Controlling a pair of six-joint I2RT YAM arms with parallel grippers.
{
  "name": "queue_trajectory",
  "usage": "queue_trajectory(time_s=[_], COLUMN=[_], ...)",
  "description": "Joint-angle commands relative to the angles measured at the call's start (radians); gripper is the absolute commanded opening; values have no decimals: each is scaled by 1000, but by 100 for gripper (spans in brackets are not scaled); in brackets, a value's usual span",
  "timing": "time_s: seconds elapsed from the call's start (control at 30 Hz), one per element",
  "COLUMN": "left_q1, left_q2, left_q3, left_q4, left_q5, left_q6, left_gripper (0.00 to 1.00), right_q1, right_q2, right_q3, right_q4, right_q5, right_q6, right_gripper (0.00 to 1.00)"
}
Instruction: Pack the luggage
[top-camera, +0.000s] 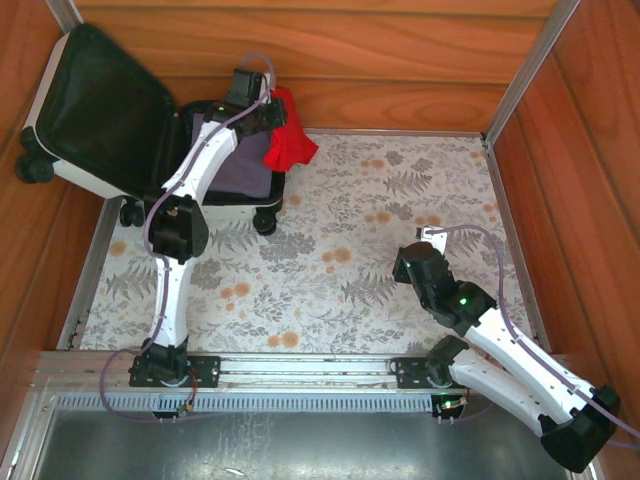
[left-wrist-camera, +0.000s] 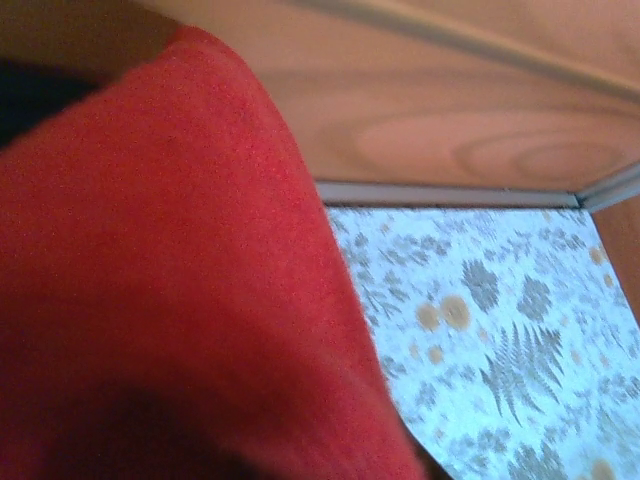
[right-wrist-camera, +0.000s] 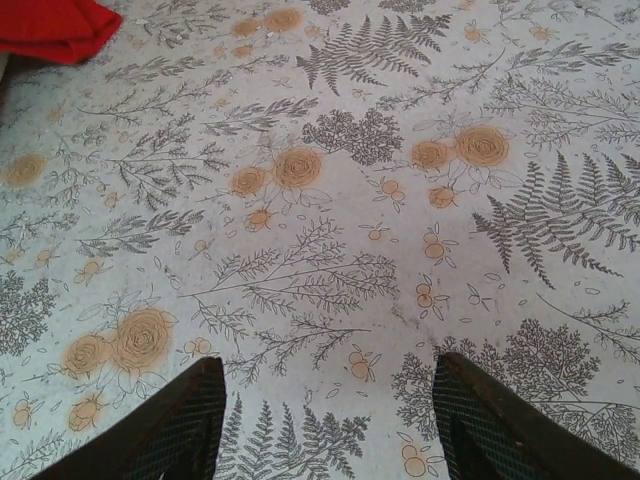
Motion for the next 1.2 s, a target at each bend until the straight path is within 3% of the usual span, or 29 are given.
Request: queue_trajectory(time_s=[0.0,0.2,0.4,0.57,0.8,1.17], left_q1=[61,164,213,242,273,275], left_q2=[41,3,-143,-280,-475,-502], left_q3=[99,37,-176,-438,-855,-965], left_q4=[-53,-53,-24,85,353,424], left_q5=[-45,-154,-321,-391,-411,-416], left_q6=[38,-74,-139,-253,-455,-649], left_gripper=[0,0,0,0,0,0], right_q1=[-8,-10,-13,-14,-17,-18], right_q2=[-11,1,42,95,135,145], right_q3=[-14,-17,-6,17,38,38], right_q4=[-20,-12,19,41,48,48], right_q5=[18,13,-5,-23,-47,-87], right_q6=[6,-4,-20,-37,-50,-47], right_gripper=[59,59,59,59,59,60])
